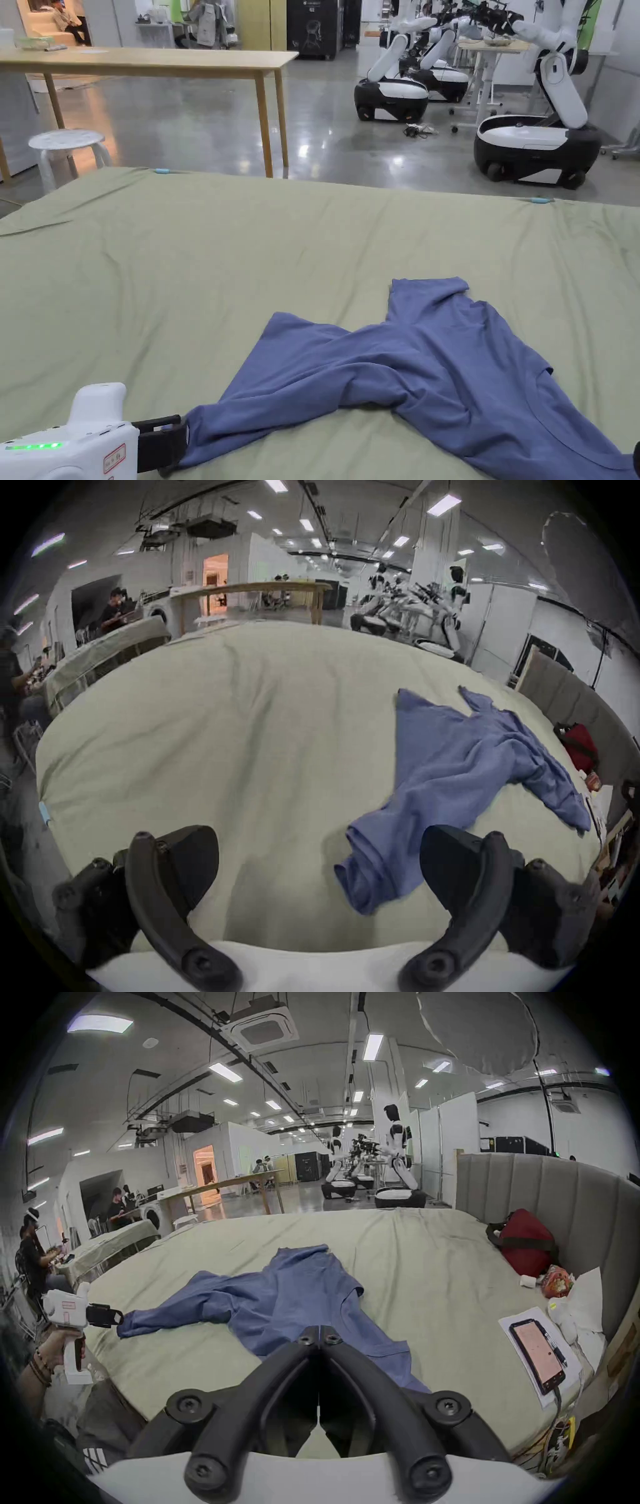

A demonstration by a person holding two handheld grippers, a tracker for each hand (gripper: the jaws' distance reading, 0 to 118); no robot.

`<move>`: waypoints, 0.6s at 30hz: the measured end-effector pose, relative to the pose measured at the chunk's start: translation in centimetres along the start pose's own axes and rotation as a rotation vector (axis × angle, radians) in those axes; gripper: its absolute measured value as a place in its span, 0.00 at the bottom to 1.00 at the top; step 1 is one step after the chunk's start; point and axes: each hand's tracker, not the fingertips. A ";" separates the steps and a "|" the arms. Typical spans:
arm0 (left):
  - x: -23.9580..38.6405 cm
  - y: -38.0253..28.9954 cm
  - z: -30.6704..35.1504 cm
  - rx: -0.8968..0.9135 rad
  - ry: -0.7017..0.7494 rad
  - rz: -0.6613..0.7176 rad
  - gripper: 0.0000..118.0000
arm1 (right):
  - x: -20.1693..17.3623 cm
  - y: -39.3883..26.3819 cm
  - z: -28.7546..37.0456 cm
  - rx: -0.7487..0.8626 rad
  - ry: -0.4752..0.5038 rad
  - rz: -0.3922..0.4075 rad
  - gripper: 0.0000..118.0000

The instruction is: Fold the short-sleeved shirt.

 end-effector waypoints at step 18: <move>1.5 -0.6 0.2 0.042 -0.090 -0.070 0.01 | 0.2 0.4 -1.5 -0.056 -0.019 0.026 0.00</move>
